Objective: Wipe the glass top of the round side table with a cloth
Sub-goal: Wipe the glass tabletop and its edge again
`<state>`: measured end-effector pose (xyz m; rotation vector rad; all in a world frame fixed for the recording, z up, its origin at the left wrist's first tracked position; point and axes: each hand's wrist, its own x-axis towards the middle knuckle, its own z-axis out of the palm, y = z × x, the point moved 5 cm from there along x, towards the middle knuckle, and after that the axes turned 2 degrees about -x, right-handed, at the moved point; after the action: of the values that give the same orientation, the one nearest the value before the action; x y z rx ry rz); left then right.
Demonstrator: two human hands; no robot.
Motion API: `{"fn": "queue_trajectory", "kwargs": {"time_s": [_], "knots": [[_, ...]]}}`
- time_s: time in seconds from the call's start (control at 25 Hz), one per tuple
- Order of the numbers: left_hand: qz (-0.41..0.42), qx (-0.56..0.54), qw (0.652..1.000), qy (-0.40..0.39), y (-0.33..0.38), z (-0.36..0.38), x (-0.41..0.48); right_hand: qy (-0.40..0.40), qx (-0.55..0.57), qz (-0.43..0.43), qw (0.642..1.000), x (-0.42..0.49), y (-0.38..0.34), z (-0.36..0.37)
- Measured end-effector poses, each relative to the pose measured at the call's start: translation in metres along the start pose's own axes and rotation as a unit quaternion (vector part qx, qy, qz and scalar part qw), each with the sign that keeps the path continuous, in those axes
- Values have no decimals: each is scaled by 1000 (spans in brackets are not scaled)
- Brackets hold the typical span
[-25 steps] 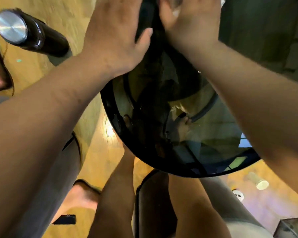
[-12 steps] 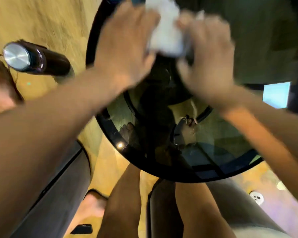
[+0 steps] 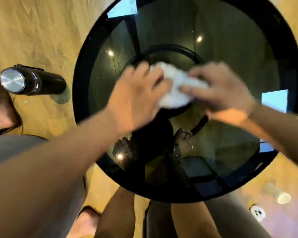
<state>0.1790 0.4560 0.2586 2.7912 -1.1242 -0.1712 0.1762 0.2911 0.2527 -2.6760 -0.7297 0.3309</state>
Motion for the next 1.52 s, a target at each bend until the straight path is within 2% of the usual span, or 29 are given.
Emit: {"fn": "queue_trajectory", "kwargs": {"time_s": [0.04, 0.08, 0.16, 0.2, 0.24, 0.28, 0.32, 0.36, 0.4, 0.44, 0.52, 0.6, 0.68, 0.8, 0.92, 0.96, 1.04, 1.08, 1.16, 1.2, 1.32, 1.4, 1.52], "knots": [[-32, 15, 999, -10, -11, 1, 31, 49, -40, 37, 997, 17, 20, -17], [-69, -16, 997, -21, -23, 4, 56, 56, -60, 53, 995, 29, 39, -25], [-182, -185, 965, -45, -40, 12, 93, -37, -70, 97, 992, 47, 52, -26], [-203, -233, 950, -40, -46, 15, 107, -53, 6, 129, 990, 52, 54, -22], [-208, -232, 949, -43, -44, 13, 110, -40, 48, 126, 990, 55, 39, -24], [-201, -205, 956, -58, -37, 15, 102, -29, 63, 113, 991, 53, 19, -25], [-190, -111, 971, -92, -30, 21, 84, 50, 14, 134, 990, 41, 16, -28], [-168, 9, 982, -88, -14, 27, 58, 116, -20, 171, 978, 12, 19, -21], [-154, 137, 974, -91, 12, 30, 21, 138, -5, 185, 973, -28, 7, -4], [-127, 173, 971, -103, 42, 40, -28, 111, 23, 172, 979, -71, -17, 15], [-28, 82, 981, -171, 119, 55, -121, 46, 73, 128, 988, -154, -71, 47], [3, -113, 981, -158, 153, 42, -140, 28, 94, 72, 993, -194, -93, 51], [43, -164, 973, -154, 144, 37, -109, 3, 18, 6, 1000, -189, -68, 43], [3, -95, 992, -78, 88, 28, -17, 58, -68, -5, 996, -126, 11, 12], [-33, 7, 999, -29, 46, 10, 85, 145, -157, 52, 976, -51, 91, -33], [-69, 1, 997, -25, 33, 9, 113, 126, -153, 87, 976, -32, 106, -41], [-173, -51, 983, -27, 15, 6, 149, 8, -51, 182, 982, -10, 125, -40], [-221, -87, 971, -44, 12, 15, 156, -18, -46, 200, 979, -8, 129, -36], [-227, -102, 968, -39, 25, 24, 158, 26, -1, 297, 954, -25, 133, -27], [-198, -91, 976, -29, 41, 21, 150, 66, 21, 335, 940, -39, 126, -30], [-121, -86, 988, -34, 108, 25, 69, 186, -2, 246, 951, -118, 77, -16], [-79, -144, 981, -107, 163, 31, -15, 143, 52, 232, 961, -199, 19, 17], [-15, -192, 950, -245, 217, 40, -121, 11, 50, 164, 985, -278, -63, 59]]}}
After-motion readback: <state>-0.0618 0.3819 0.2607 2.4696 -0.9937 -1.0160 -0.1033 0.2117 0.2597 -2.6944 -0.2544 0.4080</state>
